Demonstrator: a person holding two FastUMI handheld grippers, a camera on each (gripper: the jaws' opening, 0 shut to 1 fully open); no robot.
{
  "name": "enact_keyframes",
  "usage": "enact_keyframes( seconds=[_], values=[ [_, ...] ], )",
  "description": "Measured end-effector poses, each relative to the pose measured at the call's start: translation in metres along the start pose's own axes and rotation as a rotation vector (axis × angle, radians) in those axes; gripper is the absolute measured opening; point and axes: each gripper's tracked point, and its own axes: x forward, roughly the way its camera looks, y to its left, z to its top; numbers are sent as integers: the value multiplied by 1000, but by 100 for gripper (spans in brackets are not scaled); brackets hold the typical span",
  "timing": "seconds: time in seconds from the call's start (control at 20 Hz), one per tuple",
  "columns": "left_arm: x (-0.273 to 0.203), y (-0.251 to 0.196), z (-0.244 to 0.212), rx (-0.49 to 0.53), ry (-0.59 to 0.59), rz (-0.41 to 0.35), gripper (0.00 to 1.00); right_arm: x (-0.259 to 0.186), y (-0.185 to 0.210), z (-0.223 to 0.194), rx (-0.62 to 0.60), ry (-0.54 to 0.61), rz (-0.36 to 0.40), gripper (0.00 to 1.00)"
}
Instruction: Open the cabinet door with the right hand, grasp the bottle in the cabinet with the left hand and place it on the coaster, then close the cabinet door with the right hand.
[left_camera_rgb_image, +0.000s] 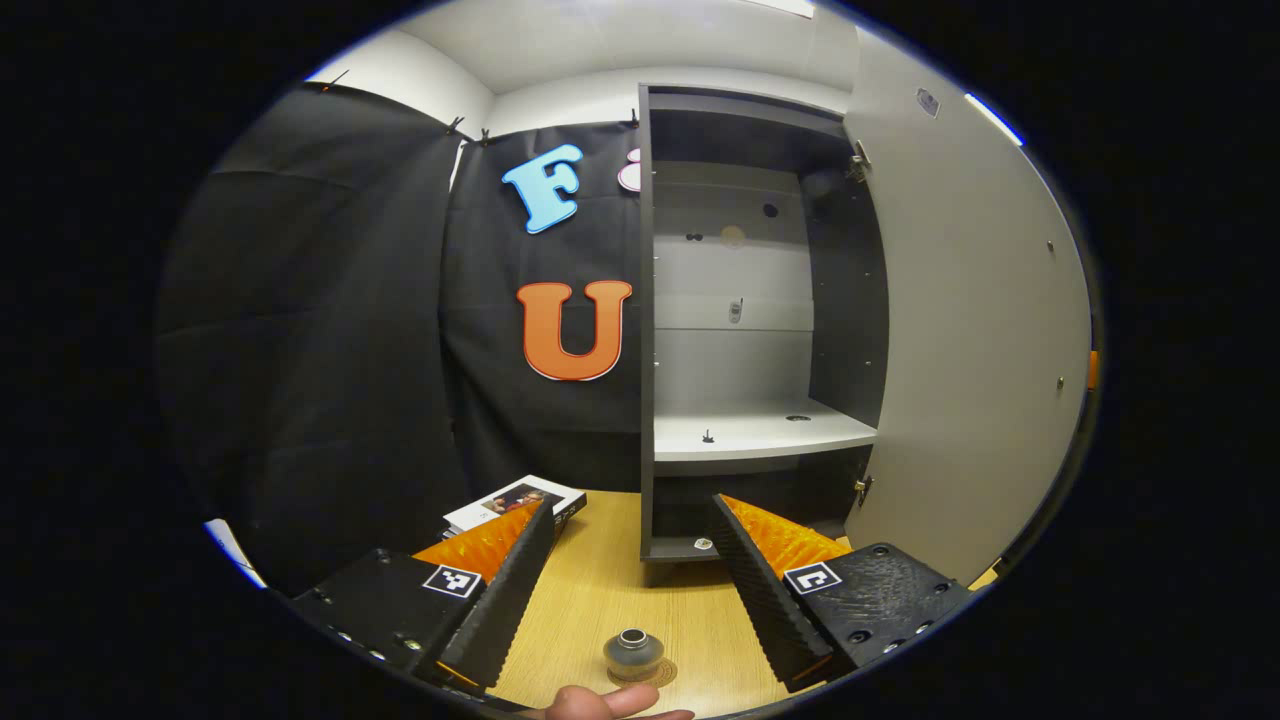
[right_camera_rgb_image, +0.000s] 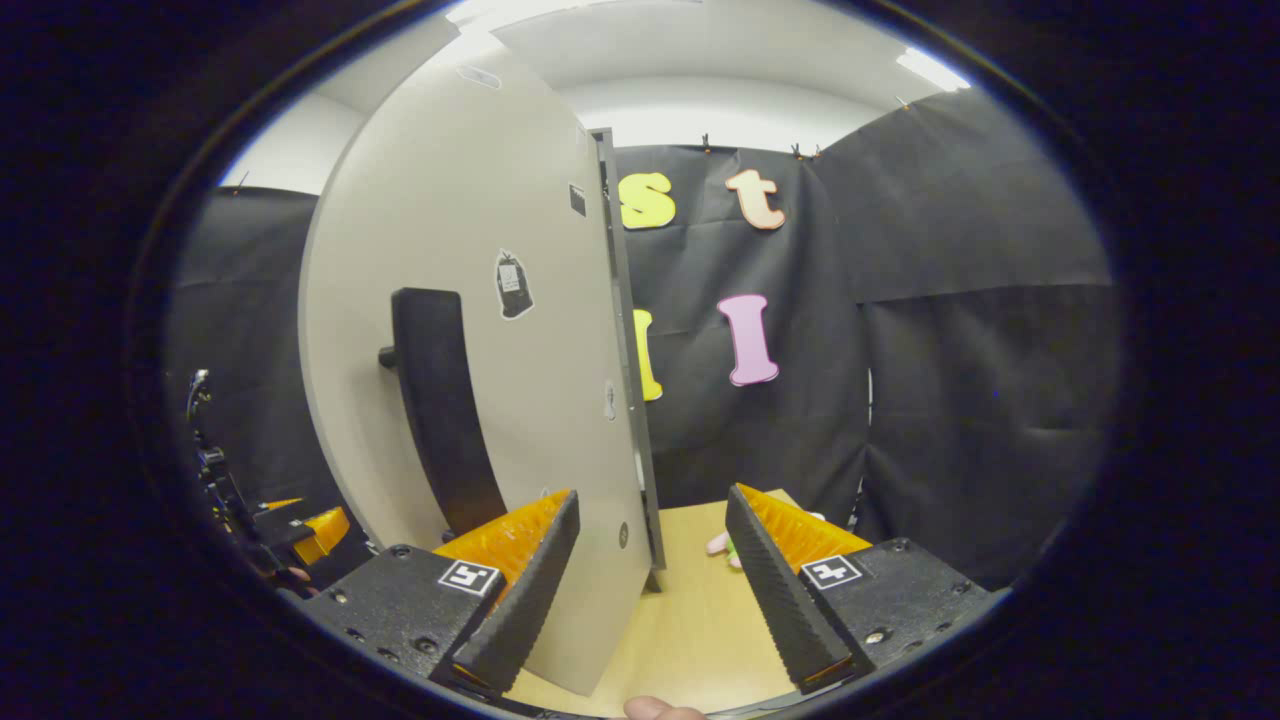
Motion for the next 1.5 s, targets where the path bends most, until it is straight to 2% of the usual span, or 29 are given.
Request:
enact_keyframes(
  seconds=[0.5,0.8,0.95,1.2,1.5],
  values=[
    [-27,57,-9,28,12,129,94,35,75,-7,-29,1,165,95],
    [-49,94,-16,31,24,216,94,52,123,-27,-39,61,270,96],
    [-55,107,-19,21,34,247,94,57,136,-31,-63,73,300,96],
    [-53,112,-19,11,31,243,94,53,137,-35,-68,90,301,96],
    [-36,97,-17,8,21,172,94,47,129,-33,-72,92,233,96]
  ],
)
